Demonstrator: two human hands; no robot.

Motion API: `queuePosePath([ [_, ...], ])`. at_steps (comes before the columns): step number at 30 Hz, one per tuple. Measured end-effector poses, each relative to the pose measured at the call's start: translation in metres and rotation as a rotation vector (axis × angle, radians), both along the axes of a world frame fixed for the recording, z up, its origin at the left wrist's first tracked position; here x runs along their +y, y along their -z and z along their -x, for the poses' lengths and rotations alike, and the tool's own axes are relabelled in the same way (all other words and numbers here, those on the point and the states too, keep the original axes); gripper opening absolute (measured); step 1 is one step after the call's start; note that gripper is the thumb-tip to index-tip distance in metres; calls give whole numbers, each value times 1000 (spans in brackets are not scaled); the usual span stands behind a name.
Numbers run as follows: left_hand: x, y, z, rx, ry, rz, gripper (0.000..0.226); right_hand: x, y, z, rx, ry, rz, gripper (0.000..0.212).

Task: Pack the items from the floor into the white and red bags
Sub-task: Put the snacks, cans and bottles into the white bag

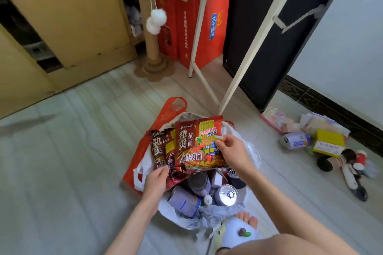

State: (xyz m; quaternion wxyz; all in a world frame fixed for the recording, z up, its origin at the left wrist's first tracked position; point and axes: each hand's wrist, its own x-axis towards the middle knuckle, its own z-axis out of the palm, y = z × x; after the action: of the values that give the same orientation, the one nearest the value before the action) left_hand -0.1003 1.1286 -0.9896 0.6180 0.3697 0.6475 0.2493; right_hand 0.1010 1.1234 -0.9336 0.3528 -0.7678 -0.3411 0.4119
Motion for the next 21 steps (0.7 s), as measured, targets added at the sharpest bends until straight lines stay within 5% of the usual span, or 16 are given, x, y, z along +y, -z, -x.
queuePosePath([
  [3, -3, 13, 29, 47, -126, 9, 16, 3, 15, 9, -141, -34, 36, 17],
  [6, -2, 18, 46, 291, -169, -261, 21, 3, 18, 11, -227, -43, 23, 23],
  [10, 1, -15, 7, 428, 323, -809, 53, -2, 19, 8, -207, -58, -38, 16],
  [15, 7, -17, -48, 676, 777, -865, 59, -36, 28, -28, -179, 67, -100, 18],
  [21, 13, -4, -68, 841, 696, -956, 48, -117, 96, -108, -253, -52, 351, 25],
])
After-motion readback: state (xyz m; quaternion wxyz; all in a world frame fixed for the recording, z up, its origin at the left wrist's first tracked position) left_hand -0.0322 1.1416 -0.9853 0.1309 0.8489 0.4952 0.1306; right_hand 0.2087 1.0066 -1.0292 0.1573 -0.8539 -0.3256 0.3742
